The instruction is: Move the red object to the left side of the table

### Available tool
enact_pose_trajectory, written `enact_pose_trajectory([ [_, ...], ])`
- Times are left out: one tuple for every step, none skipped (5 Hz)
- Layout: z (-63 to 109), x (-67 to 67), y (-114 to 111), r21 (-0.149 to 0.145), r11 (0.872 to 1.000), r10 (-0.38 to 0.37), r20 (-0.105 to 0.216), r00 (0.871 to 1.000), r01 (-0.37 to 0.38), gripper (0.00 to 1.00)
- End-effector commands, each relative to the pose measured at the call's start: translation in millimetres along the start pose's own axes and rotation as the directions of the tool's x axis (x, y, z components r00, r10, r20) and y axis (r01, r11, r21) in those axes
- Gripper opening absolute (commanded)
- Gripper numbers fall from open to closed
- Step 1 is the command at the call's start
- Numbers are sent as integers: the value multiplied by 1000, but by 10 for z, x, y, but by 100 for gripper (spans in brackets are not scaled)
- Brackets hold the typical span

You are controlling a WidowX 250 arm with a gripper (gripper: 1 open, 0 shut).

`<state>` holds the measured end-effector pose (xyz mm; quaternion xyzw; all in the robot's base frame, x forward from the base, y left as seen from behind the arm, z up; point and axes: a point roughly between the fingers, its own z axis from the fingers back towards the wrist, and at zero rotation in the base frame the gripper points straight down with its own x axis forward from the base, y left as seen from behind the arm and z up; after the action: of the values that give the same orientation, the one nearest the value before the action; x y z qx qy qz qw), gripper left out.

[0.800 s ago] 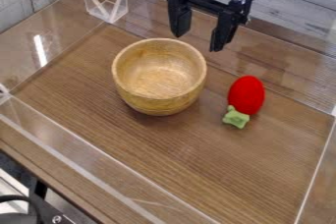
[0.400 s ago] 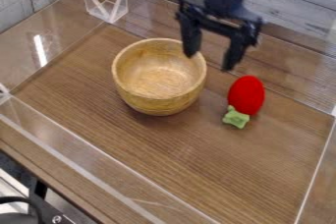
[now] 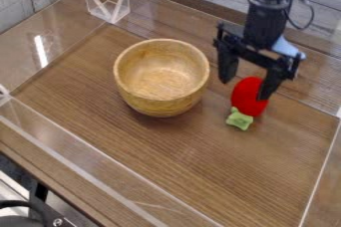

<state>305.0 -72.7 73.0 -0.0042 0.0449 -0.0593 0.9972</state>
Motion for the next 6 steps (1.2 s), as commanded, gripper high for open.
enact_pose_trajectory([
  [-28,39,-76,4,1000,-6,48,999,6,100],
  [-159,177,-120,4,998,59,66,996,-60,100],
  [-182,294,-126,5,994,111,92,990,-112,100],
  [-218,348,-128,2,987,161,100,982,-162,100],
  [-96,329,-137,8,995,100,109,989,-102,100],
  [34,305,-150,13,999,40,119,992,-42,100],
])
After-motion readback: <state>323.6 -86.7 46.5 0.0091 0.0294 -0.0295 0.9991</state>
